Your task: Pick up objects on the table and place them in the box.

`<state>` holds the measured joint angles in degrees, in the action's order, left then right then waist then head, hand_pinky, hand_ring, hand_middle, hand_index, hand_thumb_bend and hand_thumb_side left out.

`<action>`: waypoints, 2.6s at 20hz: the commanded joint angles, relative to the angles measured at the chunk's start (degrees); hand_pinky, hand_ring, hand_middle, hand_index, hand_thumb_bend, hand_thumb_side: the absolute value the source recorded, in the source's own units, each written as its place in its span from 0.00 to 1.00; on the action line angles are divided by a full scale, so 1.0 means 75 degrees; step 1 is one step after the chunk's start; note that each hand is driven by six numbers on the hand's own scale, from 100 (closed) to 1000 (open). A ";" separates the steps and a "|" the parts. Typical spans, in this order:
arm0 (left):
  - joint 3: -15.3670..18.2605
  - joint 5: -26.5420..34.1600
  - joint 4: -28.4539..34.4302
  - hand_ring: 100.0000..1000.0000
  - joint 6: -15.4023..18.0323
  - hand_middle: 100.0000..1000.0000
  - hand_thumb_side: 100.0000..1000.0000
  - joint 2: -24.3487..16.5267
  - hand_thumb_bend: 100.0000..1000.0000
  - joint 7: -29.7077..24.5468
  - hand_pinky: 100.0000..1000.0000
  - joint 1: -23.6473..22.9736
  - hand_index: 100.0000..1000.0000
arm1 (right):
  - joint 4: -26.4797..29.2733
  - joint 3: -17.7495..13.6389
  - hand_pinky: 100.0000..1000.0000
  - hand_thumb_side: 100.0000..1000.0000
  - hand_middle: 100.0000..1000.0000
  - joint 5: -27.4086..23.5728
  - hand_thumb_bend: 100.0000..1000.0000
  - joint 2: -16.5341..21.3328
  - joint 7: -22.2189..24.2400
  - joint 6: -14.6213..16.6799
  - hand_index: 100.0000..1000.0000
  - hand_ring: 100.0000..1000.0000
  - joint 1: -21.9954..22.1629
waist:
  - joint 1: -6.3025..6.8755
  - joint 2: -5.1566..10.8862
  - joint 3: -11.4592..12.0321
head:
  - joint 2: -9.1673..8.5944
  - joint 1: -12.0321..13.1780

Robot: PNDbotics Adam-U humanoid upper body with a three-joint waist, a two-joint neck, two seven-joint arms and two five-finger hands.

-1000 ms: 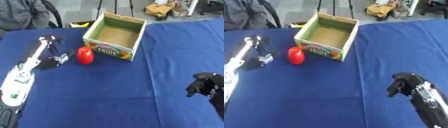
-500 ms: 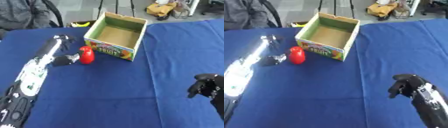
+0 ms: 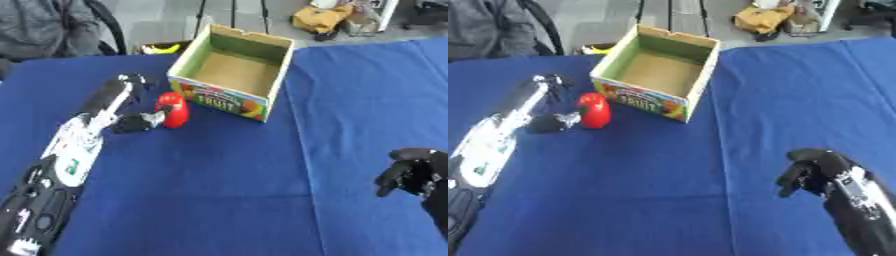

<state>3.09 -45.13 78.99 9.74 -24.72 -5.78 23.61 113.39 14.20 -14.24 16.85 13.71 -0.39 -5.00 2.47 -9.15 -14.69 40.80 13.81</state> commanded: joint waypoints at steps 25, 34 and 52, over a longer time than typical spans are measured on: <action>-0.0233 -0.1061 -0.1398 0.54 0.0457 0.64 0.54 -0.0422 0.45 0.0552 0.49 0.0995 0.78 | 0.0160 0.0062 0.45 0.79 0.45 -0.0105 0.00 0.0027 0.0089 -0.0008 0.70 0.52 -0.0108 | 0.0039 0.0083 -0.0290 | -0.0019 0.0145; -0.0290 -0.1339 -0.1678 0.55 0.0571 0.64 0.54 -0.0464 0.47 0.0628 0.50 0.1129 0.78 | 0.0160 0.0080 0.45 0.80 0.45 -0.0094 0.00 0.0033 0.0099 -0.0020 0.70 0.52 -0.0130 | 0.0084 0.0057 -0.0369 | -0.0025 0.0166; -0.0287 -0.1703 -0.2298 0.54 0.0733 0.64 0.61 -0.0478 0.47 0.0652 0.50 0.1310 0.78 | 0.0160 0.0102 0.45 0.84 0.45 -0.0012 0.00 0.0015 0.0111 -0.0012 0.70 0.52 -0.0158 | 0.0134 -0.0064 -0.0542 | -0.0049 0.0171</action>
<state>0.55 -57.61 61.49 15.08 -26.27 -0.85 32.35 113.39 14.90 -14.47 16.84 14.44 -0.63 -5.56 3.66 -10.32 -18.77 40.77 14.99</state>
